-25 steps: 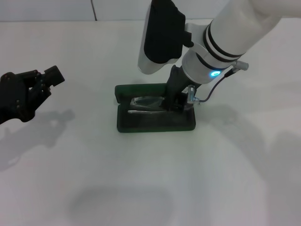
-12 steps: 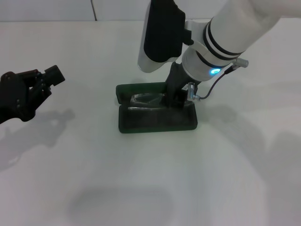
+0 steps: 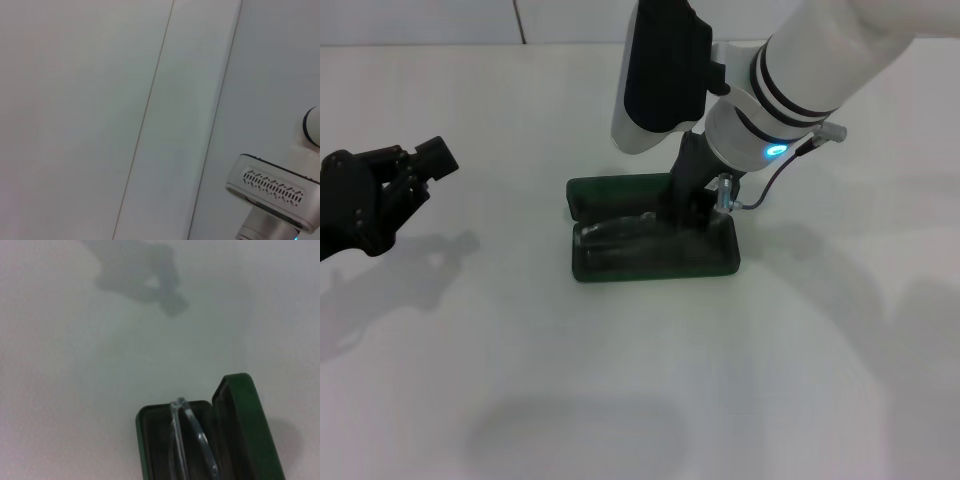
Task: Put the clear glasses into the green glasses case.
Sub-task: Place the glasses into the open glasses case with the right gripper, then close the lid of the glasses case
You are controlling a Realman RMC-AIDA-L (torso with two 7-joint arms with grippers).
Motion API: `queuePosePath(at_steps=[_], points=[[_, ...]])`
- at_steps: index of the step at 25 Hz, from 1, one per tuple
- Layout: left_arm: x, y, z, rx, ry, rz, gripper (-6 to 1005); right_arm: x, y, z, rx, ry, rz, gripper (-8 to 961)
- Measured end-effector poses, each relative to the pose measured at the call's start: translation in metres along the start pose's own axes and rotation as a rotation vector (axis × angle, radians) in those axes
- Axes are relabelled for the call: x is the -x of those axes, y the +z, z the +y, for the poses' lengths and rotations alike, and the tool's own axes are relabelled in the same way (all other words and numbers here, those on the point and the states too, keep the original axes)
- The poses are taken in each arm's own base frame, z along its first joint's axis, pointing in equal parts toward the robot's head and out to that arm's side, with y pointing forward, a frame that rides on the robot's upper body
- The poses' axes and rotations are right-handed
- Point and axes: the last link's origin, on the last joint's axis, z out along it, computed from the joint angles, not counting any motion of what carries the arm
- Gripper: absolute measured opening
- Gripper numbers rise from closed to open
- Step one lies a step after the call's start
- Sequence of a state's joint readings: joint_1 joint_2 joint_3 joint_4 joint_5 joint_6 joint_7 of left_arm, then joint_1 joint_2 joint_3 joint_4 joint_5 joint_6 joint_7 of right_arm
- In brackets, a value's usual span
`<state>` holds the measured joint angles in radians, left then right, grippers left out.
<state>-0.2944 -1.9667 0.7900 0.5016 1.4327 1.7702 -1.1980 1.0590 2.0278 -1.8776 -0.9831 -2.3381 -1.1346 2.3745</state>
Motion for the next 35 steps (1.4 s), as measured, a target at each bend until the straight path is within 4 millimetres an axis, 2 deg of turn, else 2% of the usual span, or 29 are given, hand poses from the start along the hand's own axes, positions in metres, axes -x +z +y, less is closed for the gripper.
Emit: queuePosePath(at_steps=[9,20,26,31,35], points=[[0.001,-0.002,0.000,-0.004,-0.002,-0.001,84,0.005,-0.003,0.001,-0.001,-0.014,-0.010,148],[0.000,-0.002,0.000,-0.006,-0.003,0.001,88,0.006,-0.010,0.013,0.022,-0.025,-0.040,148],[-0.001,-0.002,0.000,-0.005,-0.002,0.005,90,0.006,-0.024,0.021,0.013,-0.019,-0.108,148],[-0.003,-0.001,0.000,0.003,0.000,0.008,92,-0.010,-0.044,0.016,-0.027,0.043,-0.145,148],[-0.002,-0.001,0.000,0.003,0.000,0.009,93,-0.041,-0.071,0.005,-0.101,0.160,-0.217,148]])
